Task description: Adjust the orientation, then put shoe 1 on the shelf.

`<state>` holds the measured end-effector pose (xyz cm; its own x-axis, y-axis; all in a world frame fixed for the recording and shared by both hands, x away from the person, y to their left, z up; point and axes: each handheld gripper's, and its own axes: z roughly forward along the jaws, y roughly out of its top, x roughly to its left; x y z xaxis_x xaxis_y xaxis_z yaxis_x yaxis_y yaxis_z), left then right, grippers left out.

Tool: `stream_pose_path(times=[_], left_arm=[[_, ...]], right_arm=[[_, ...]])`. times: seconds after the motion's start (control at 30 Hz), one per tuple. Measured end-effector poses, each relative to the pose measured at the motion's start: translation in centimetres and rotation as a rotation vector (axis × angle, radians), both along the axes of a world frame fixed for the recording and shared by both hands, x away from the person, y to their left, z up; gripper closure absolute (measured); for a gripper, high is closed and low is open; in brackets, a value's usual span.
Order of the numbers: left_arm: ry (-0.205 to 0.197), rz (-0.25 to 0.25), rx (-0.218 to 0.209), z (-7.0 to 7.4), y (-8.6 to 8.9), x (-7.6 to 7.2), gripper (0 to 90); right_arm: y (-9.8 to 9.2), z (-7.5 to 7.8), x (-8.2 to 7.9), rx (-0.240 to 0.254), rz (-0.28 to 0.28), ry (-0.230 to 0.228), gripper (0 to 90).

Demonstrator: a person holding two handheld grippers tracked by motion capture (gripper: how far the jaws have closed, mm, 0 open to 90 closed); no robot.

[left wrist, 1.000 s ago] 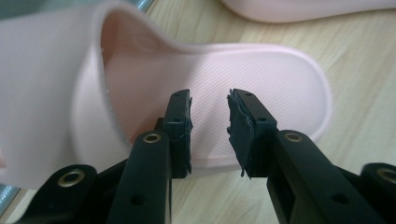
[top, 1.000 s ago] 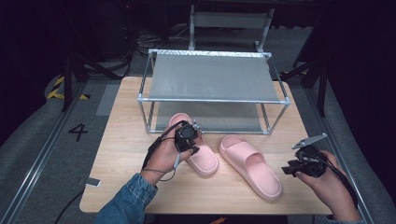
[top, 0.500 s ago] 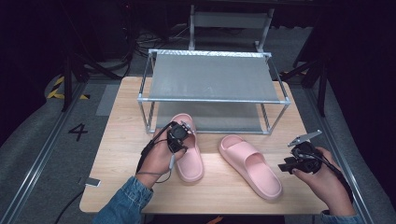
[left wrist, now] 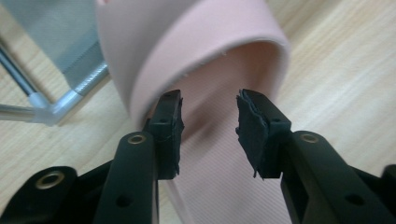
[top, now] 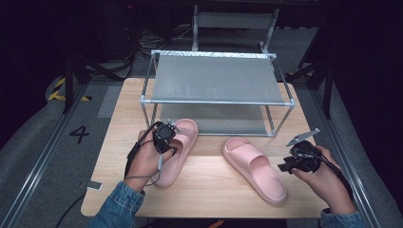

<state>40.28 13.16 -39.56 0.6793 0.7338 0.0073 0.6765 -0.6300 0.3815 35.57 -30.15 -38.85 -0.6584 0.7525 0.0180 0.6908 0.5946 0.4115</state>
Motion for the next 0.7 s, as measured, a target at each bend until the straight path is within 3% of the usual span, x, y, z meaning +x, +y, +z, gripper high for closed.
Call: stream_pose_path(times=[0.07, 0.23, 0.4, 0.5, 0.7], left_arm=[[0.018, -0.020, -0.040, 0.2, -0.1, -0.2, 58.1], [0.038, -0.065, -0.067, 0.1, -1.1, -0.5, 55.0], [-0.015, -0.085, -0.098, -0.8, -1.9, -0.1, 50.2], [-0.020, -0.069, -0.088, -1.2, -2.2, 0.1, 49.3], [-0.054, -0.079, -0.116, -1.9, -2.3, 0.5, 56.1]], right_arm=[[0.1, -0.1, 0.0, -0.001, 0.002, 0.004, 60.1], [0.2, -0.1, 0.0, 0.000, 0.003, 0.007, 59.7], [0.1, -0.2, -0.1, 0.000, 0.004, 0.007, 59.5], [0.1, -0.3, 0.0, 0.000, 0.004, 0.009, 59.4], [0.1, -0.2, -0.1, 0.001, 0.003, 0.003, 59.3]])
